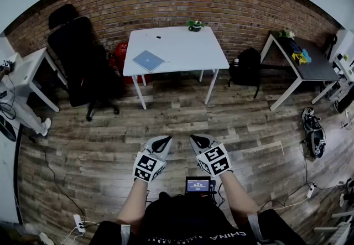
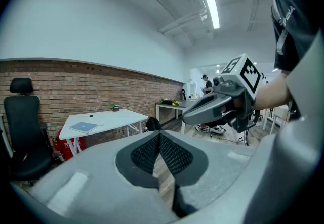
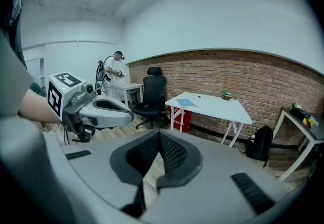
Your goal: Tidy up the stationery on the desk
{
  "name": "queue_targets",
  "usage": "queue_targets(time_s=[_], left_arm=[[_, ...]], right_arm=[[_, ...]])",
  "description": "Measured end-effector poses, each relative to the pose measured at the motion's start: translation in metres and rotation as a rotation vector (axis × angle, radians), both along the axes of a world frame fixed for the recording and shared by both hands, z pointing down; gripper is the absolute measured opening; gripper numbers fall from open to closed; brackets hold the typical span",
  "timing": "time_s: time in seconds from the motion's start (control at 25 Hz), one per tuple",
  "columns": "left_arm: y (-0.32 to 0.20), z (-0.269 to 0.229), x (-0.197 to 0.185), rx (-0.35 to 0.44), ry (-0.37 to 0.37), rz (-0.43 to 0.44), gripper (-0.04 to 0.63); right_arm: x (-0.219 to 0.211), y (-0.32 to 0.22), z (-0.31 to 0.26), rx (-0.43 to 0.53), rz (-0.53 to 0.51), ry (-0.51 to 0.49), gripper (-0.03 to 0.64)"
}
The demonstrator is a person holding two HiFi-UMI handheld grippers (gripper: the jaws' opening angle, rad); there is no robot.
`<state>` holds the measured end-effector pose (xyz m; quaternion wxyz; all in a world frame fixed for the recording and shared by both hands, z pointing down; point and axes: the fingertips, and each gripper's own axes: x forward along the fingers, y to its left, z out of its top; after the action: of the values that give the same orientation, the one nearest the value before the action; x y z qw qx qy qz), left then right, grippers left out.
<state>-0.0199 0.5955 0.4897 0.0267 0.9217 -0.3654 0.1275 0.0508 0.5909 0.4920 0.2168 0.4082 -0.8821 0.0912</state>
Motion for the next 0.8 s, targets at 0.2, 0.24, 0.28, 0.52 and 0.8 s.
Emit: queue_targets(time_s=[0.2, 0.24, 0.28, 0.52, 0.8], left_arm=[[0.000, -0.004, 0.000, 0.014, -0.005, -0.003, 0.006], [0.001, -0.004, -0.001, 0.013, -0.003, -0.005, 0.005], [0.001, -0.004, -0.001, 0.012, -0.002, -0.007, 0.005], [0.002, -0.001, 0.001, 0.004, -0.004, -0.006, 0.006], [0.003, -0.001, 0.006, 0.002, -0.003, -0.001, 0.005]], right_arm=[[-0.002, 0.001, -0.003, 0.010, -0.005, 0.001, 0.008], [-0.002, 0.002, -0.003, 0.011, -0.006, 0.003, 0.009], [-0.002, 0.002, -0.003, 0.011, -0.007, 0.003, 0.008], [0.002, 0.001, -0.004, 0.016, 0.008, -0.016, 0.009], [0.009, 0.001, -0.003, 0.003, 0.027, -0.030, 0.009]])
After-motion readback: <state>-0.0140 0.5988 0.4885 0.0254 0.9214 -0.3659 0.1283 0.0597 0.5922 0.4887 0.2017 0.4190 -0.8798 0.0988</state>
